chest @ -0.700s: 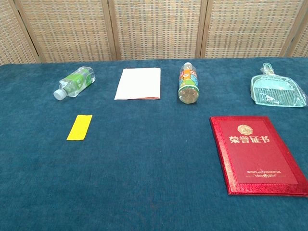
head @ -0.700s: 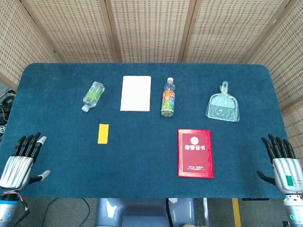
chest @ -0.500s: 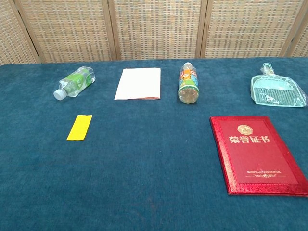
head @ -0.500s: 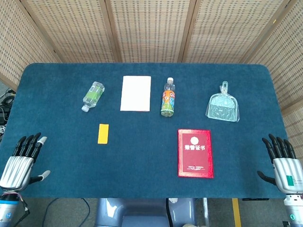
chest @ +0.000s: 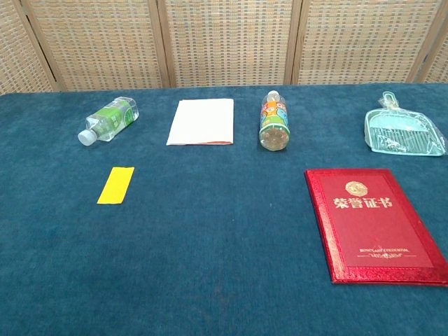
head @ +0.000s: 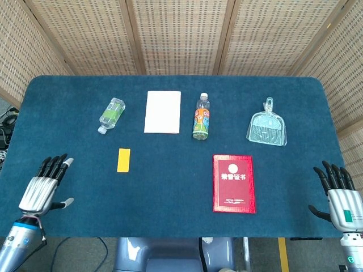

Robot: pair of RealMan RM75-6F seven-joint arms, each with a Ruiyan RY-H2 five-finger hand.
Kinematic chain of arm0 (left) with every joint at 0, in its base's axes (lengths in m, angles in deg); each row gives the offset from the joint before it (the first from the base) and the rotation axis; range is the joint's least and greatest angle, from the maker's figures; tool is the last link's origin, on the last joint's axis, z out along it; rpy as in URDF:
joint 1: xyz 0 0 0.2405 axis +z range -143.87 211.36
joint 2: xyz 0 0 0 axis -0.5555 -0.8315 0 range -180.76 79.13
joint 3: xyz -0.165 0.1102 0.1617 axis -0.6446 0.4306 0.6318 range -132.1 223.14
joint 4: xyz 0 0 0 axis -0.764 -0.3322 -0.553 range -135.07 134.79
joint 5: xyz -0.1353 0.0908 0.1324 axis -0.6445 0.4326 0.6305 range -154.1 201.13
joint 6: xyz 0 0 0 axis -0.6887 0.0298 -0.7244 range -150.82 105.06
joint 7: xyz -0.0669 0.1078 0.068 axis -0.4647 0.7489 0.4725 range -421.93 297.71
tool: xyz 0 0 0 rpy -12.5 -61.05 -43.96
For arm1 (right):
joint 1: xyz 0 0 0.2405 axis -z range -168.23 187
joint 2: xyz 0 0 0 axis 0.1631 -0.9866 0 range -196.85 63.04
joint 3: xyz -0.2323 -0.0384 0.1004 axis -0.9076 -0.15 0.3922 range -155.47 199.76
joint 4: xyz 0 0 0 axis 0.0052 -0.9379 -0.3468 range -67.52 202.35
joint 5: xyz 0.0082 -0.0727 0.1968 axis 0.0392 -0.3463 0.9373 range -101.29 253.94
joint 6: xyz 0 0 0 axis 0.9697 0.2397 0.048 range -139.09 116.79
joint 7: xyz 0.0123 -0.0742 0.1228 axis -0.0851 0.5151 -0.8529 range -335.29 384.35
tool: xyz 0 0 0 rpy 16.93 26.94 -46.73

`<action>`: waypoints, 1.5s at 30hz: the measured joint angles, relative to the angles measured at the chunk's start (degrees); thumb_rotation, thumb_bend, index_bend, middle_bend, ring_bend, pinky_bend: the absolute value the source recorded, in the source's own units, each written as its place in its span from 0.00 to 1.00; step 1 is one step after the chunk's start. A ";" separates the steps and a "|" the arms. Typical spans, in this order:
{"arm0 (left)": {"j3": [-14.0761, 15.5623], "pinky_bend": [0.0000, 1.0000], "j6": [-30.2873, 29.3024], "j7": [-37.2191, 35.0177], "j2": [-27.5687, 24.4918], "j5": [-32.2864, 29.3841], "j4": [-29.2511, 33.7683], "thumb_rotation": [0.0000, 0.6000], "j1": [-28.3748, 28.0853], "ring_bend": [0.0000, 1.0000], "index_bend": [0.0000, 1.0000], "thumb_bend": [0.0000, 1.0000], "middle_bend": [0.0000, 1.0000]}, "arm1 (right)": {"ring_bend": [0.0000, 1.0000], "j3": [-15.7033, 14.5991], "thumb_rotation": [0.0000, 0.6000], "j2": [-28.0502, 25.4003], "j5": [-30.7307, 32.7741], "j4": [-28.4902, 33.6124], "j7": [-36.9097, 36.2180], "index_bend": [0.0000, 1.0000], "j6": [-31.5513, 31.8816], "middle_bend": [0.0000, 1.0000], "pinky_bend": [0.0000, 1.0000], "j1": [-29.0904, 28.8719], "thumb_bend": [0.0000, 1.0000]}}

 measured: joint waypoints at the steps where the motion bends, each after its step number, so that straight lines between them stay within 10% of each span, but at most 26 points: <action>1: -0.45 0.00 1.66 -0.18 0.76 -0.68 -0.75 1.00 -1.06 0.00 0.21 0.00 0.00 | 0.00 0.05 1.00 0.02 0.14 -0.07 -0.05 0.12 -0.13 0.00 0.00 -0.05 0.00; 18: -6.91 0.00 16.06 -2.62 20.93 -10.09 -23.02 1.00 -14.95 0.00 0.38 0.25 0.00 | 0.00 1.16 1.00 0.13 3.73 -2.16 -2.23 0.13 -3.18 0.00 0.00 -1.08 0.00; 45: -7.22 0.00 19.67 -2.90 27.84 -14.81 -28.82 1.00 -19.36 0.00 0.41 0.28 0.00 | 0.00 1.11 1.00 0.34 4.37 -2.63 -2.36 0.13 -3.88 0.00 0.00 -1.44 0.00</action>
